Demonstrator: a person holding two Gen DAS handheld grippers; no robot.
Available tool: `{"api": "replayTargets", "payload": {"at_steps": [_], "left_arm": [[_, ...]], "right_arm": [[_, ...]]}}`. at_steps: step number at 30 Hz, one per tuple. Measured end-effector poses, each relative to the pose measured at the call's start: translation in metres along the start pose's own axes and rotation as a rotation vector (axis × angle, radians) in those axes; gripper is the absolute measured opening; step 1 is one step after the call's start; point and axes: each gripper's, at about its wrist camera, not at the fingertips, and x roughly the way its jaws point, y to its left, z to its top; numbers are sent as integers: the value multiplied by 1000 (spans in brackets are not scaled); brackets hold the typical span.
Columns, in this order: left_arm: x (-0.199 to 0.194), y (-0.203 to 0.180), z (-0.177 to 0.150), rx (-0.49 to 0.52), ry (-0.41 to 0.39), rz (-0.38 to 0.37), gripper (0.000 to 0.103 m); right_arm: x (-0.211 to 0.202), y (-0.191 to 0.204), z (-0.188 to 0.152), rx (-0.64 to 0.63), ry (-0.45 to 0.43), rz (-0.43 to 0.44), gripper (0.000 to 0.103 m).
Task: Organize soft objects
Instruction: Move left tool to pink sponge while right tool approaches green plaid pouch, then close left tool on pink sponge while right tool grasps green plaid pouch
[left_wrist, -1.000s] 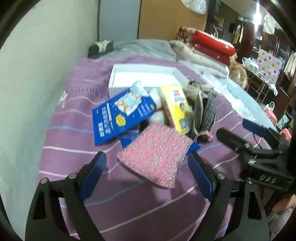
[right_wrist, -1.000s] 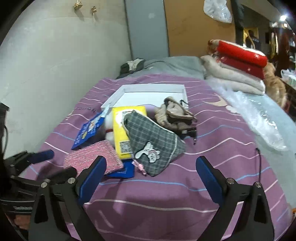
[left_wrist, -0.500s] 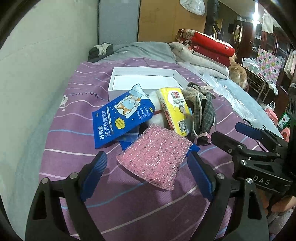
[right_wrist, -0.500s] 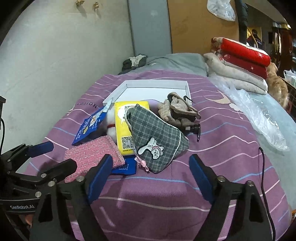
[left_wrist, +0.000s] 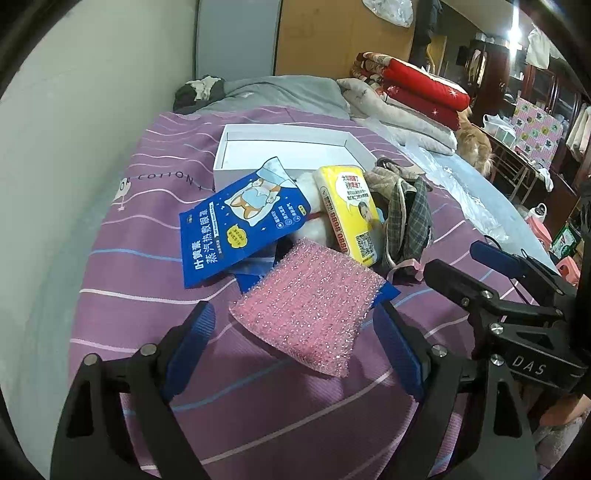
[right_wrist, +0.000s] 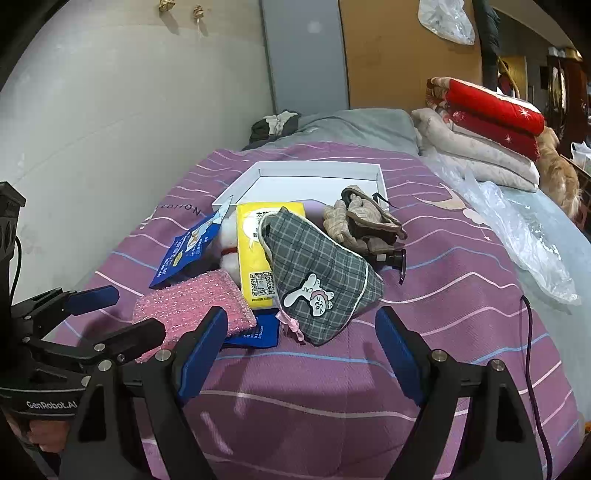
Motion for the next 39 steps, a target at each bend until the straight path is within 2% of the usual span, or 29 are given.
{"api": "replayTargets", "payload": {"at_steps": [6,10,12,18,24,30,35,37,39], "left_arm": [[4,4,1,-11,17,-3,82],[5,9,2,-29,27,-17,74],[4,13,3,-50,25,-31,71],[1,37,8,-170,4,-61,71],[9,50,8,-234,43,-87,71],[15,45,4,-219,69,-68,71],[23,33,1,-163,134,-112,71],[26,31,0,-158,143,-122,71],[27,33,0,-171,143,-136,66]], "right_arm": [[-1,-2,3,8,1,3,83],[0,-1,7,-2,5,17,82],[1,2,9,-16,13,21,76],[5,9,19,-61,19,28,67],[10,13,31,-109,25,30,61],[9,6,32,-88,6,43,61],[4,0,30,-67,-42,21,64],[4,0,32,-87,-48,62,64],[7,2,34,-107,-39,34,64]]}}
